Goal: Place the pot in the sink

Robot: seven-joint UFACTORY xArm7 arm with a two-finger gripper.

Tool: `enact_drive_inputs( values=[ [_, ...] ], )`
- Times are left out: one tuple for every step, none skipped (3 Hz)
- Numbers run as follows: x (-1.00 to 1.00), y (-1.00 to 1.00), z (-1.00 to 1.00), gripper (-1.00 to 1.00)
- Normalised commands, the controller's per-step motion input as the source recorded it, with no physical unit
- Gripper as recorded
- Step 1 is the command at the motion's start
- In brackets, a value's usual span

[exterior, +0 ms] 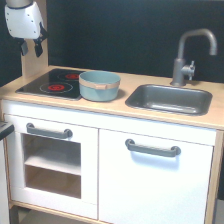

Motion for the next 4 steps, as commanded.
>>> enact_drive_inputs(
  values=[
    [1.00, -0.39, -1.00, 0.89],
    [0.89, 0.09, -1.00, 0.13],
    [1.00, 0.49, -1.00, 0.68],
    [0.74, 0.07, -1.00, 0.20]
  ],
)
